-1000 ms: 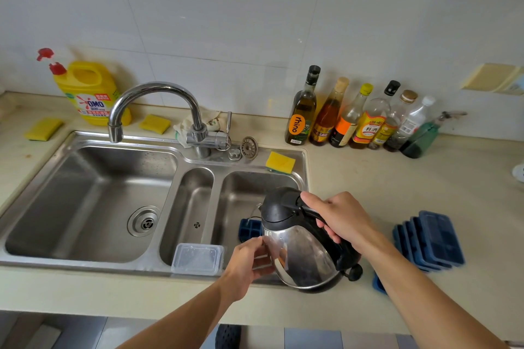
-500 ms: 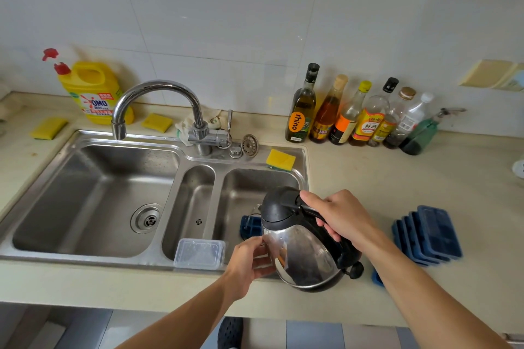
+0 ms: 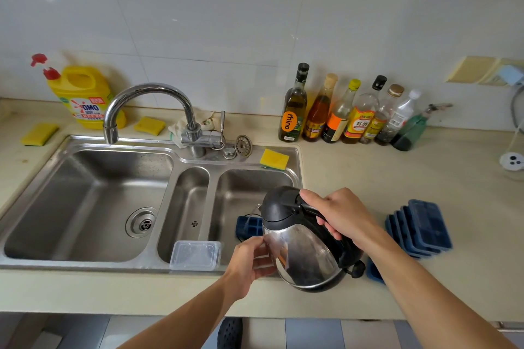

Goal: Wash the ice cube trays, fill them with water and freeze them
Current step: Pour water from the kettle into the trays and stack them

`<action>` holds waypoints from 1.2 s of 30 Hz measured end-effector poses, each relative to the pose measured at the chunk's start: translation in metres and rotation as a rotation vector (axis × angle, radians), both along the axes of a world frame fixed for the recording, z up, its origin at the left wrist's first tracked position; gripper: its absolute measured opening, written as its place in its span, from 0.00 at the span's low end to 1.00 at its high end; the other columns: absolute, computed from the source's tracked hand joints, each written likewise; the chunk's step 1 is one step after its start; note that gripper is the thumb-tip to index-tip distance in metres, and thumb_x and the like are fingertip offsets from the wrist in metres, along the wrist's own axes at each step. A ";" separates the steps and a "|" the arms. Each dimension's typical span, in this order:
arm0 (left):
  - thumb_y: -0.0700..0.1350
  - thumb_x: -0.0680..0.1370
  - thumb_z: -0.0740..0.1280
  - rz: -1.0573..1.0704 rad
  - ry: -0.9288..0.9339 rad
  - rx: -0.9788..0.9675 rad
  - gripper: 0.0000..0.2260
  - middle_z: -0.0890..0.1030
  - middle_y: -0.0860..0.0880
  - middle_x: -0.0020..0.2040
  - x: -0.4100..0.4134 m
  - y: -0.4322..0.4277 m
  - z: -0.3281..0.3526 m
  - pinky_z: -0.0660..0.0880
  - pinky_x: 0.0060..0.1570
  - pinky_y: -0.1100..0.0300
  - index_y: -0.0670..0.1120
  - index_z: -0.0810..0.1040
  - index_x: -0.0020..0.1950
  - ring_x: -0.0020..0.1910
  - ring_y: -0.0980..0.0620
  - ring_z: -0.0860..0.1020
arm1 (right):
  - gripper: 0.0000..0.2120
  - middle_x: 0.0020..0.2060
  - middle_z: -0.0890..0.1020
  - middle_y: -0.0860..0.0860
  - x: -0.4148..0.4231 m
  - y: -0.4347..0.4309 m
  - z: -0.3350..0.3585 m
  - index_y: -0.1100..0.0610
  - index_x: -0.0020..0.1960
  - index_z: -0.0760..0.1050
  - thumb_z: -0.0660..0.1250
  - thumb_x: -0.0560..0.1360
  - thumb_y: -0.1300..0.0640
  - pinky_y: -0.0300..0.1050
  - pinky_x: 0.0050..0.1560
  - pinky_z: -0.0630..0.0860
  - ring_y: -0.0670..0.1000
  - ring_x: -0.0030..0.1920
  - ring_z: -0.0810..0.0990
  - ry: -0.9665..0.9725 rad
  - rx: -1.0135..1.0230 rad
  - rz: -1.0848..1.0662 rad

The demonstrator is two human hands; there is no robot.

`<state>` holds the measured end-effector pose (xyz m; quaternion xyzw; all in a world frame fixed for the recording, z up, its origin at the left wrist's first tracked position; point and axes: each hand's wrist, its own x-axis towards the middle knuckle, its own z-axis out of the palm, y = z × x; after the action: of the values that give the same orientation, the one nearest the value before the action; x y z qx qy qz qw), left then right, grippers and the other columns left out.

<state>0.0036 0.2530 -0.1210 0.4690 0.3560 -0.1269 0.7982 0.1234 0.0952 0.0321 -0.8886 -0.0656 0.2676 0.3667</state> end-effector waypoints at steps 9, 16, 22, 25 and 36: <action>0.47 0.84 0.60 -0.031 0.000 -0.003 0.16 0.86 0.38 0.53 0.007 -0.007 -0.001 0.82 0.46 0.53 0.41 0.85 0.49 0.50 0.41 0.86 | 0.31 0.18 0.74 0.48 0.001 -0.010 0.002 0.60 0.29 0.75 0.66 0.77 0.35 0.40 0.29 0.73 0.47 0.19 0.70 -0.006 0.011 -0.030; 0.47 0.84 0.59 -0.026 0.013 -0.021 0.16 0.86 0.39 0.53 0.012 -0.012 -0.004 0.83 0.45 0.52 0.39 0.82 0.59 0.50 0.41 0.86 | 0.31 0.18 0.74 0.48 0.001 -0.018 0.006 0.60 0.30 0.75 0.66 0.77 0.35 0.41 0.31 0.74 0.48 0.19 0.70 -0.015 0.005 -0.038; 0.46 0.83 0.60 -0.016 0.007 -0.039 0.15 0.86 0.38 0.53 0.015 -0.015 -0.008 0.82 0.45 0.51 0.40 0.83 0.58 0.48 0.41 0.86 | 0.31 0.17 0.73 0.47 0.001 -0.023 0.006 0.60 0.29 0.74 0.66 0.78 0.36 0.39 0.28 0.72 0.47 0.19 0.69 -0.019 0.018 -0.060; 0.46 0.83 0.61 -0.019 0.007 -0.042 0.15 0.86 0.38 0.53 0.017 -0.017 -0.008 0.82 0.47 0.50 0.41 0.85 0.55 0.49 0.41 0.86 | 0.31 0.17 0.73 0.47 0.002 -0.025 0.007 0.61 0.30 0.74 0.67 0.78 0.36 0.40 0.29 0.73 0.47 0.18 0.69 -0.016 0.025 -0.064; 0.47 0.84 0.60 -0.035 0.028 -0.036 0.15 0.86 0.39 0.53 0.025 -0.017 -0.007 0.83 0.44 0.52 0.41 0.85 0.57 0.50 0.41 0.86 | 0.31 0.18 0.74 0.48 0.009 -0.027 0.008 0.60 0.30 0.75 0.66 0.78 0.35 0.41 0.31 0.74 0.47 0.19 0.70 -0.020 0.020 -0.079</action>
<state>0.0288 0.2357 -0.1277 0.4588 0.3564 -0.1540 0.7992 0.1326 0.0685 0.0398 -0.8894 -0.0367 0.2434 0.3852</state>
